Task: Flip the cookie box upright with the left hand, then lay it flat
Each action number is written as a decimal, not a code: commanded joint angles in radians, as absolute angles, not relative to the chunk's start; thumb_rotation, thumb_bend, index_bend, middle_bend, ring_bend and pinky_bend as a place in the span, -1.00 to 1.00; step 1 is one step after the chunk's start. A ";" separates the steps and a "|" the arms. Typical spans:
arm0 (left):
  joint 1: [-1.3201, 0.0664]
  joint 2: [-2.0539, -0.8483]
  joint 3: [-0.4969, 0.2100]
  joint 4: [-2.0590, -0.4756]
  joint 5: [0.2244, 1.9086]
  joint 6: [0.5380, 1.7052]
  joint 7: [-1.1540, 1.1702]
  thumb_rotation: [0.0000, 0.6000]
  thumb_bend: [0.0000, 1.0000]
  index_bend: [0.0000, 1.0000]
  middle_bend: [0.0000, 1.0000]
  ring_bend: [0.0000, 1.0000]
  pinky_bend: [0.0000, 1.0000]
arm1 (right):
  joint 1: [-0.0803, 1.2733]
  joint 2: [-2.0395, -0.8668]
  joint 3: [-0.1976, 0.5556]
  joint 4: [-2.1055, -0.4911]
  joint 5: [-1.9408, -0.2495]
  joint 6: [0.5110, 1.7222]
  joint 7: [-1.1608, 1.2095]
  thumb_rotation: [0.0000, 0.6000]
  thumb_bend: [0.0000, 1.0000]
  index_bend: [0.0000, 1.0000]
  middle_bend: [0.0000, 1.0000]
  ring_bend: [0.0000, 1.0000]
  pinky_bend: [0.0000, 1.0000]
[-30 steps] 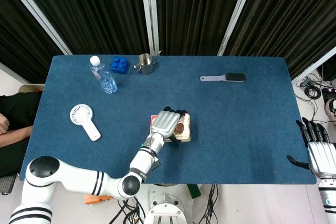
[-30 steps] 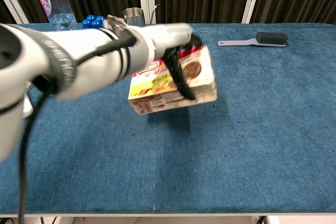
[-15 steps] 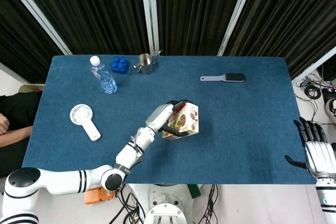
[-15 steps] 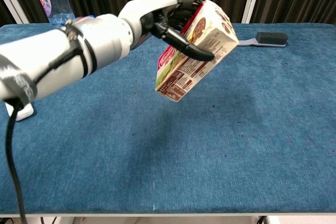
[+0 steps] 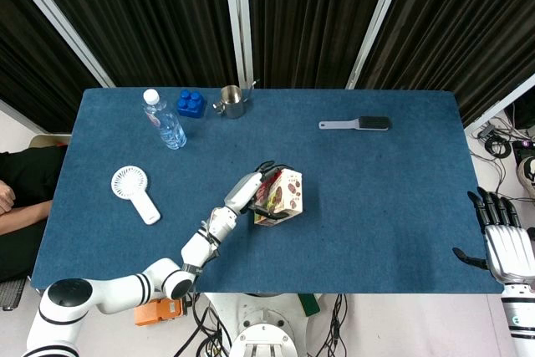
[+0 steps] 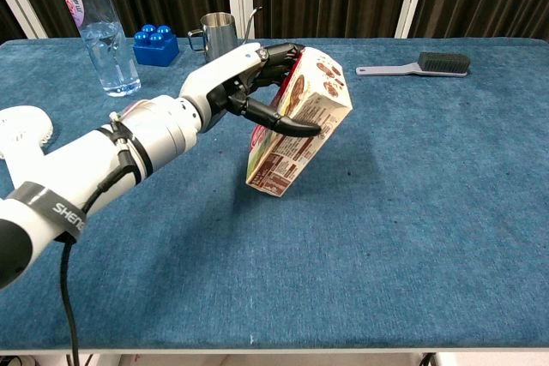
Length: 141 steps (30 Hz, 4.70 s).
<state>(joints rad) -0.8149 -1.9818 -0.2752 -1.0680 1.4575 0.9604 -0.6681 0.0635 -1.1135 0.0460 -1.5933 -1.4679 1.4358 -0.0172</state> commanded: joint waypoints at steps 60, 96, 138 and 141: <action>-1.003 -1.453 -0.264 -1.951 0.652 1.035 0.683 0.76 -0.94 -1.00 -1.00 -1.00 -1.00 | 0.085 -1.142 0.041 -1.515 -1.491 1.408 0.091 1.00 -0.58 -1.00 -1.00 -1.00 -1.00; -1.052 -1.483 -0.361 -1.852 0.477 0.975 0.415 1.00 -0.80 -0.36 -0.19 -0.19 -0.21 | 0.077 -1.155 0.037 -1.468 -1.479 1.404 0.141 1.00 -0.58 -1.00 -1.00 -1.00 -1.00; -0.872 -1.848 -0.230 -1.179 1.151 0.825 -0.067 0.66 -0.96 -1.00 -0.97 -1.00 -0.99 | 0.073 -1.147 0.043 -1.477 -1.452 1.385 0.155 1.00 -0.58 -1.00 -1.00 -1.00 -1.00; -0.855 -1.792 -0.255 -1.271 1.108 0.844 -0.028 0.52 -0.98 -1.00 -1.00 -1.00 -0.99 | 0.072 -1.144 0.042 -1.476 -1.458 1.389 0.159 1.00 -0.58 -1.00 -1.00 -1.00 -1.00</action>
